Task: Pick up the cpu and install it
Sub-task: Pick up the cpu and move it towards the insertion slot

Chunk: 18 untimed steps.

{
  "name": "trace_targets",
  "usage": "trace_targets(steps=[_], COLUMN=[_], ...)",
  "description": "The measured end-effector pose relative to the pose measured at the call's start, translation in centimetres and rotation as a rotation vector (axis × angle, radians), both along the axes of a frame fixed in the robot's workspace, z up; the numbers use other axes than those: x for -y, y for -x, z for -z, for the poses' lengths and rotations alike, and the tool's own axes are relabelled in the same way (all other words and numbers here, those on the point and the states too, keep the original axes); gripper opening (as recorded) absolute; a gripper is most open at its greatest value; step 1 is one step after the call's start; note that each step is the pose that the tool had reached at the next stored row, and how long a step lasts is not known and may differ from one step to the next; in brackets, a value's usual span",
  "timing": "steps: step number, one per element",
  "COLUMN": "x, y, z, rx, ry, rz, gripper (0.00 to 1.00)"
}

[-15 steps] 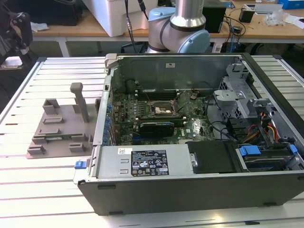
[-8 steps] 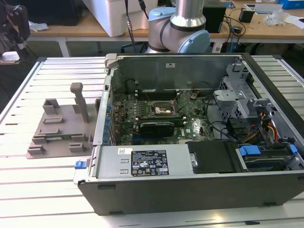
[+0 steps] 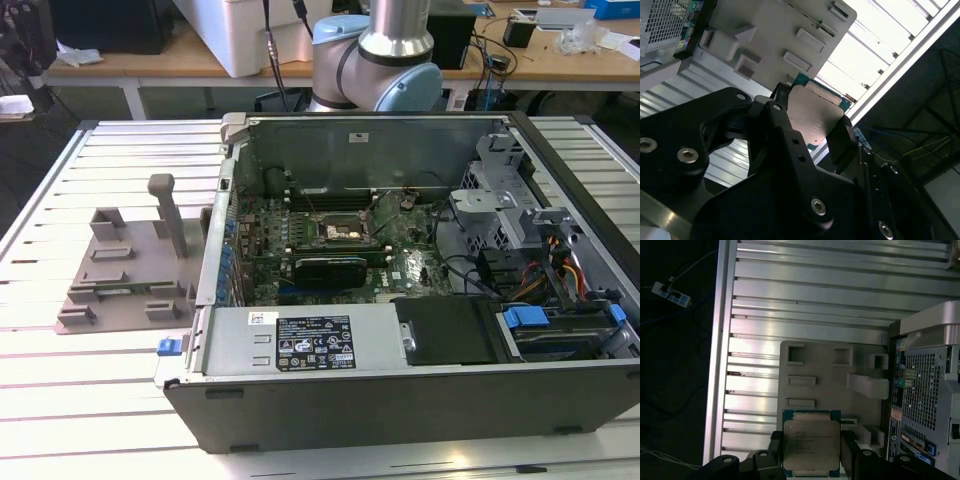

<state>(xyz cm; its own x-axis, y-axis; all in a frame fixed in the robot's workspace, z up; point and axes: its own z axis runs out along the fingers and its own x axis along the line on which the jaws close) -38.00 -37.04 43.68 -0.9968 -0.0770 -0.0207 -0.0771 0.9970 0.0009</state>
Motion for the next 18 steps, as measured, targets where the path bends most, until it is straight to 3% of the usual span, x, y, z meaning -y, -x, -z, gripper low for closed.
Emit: trace_targets(steps=[18], x=[0.00], y=[0.0], z=[-3.14], rx=[0.0000], ry=[-0.0001], rz=[0.000], gripper=[0.55])
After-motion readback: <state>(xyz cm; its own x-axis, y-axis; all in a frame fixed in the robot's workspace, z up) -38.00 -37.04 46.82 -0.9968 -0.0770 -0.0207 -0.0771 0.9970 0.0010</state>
